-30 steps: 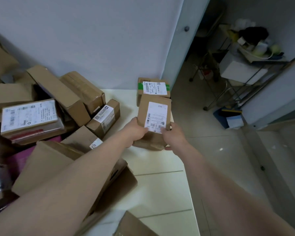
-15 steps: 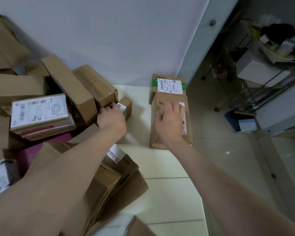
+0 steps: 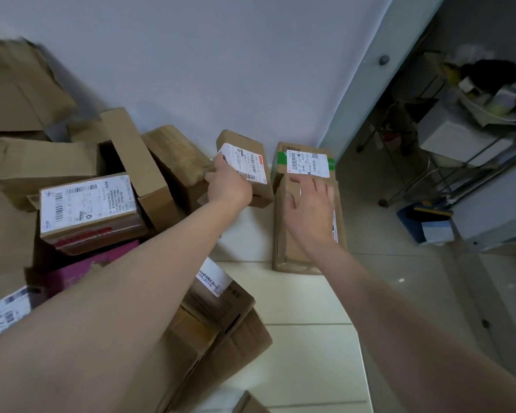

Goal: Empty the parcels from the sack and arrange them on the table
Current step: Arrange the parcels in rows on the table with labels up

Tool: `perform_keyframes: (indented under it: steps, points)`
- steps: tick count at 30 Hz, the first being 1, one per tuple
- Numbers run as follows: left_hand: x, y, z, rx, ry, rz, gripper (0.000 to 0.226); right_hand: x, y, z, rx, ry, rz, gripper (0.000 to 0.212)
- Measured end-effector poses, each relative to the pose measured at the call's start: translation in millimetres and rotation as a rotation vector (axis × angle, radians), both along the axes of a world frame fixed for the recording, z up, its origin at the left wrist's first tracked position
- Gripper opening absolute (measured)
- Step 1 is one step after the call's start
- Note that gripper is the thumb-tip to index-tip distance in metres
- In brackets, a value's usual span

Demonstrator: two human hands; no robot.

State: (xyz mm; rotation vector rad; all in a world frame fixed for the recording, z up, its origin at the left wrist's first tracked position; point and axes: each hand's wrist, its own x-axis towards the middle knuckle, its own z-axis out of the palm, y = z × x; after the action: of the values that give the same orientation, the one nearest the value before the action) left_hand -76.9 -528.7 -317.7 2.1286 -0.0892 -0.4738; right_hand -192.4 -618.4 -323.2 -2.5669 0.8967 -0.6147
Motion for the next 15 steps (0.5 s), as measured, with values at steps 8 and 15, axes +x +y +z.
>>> perform_keyframes:
  steps: [8, 15]
  points:
    - [11.6, -32.4, -37.8, 0.416, -0.179, -0.597, 0.051, -5.0, -12.7, -22.6, 0.03, 0.659, 0.065, 0.075]
    - [20.0, -3.6, -17.9, 0.546, -0.726, -0.38, 0.079, -1.2, -4.0, -27.2, -0.038, 0.558, 0.027, 0.069]
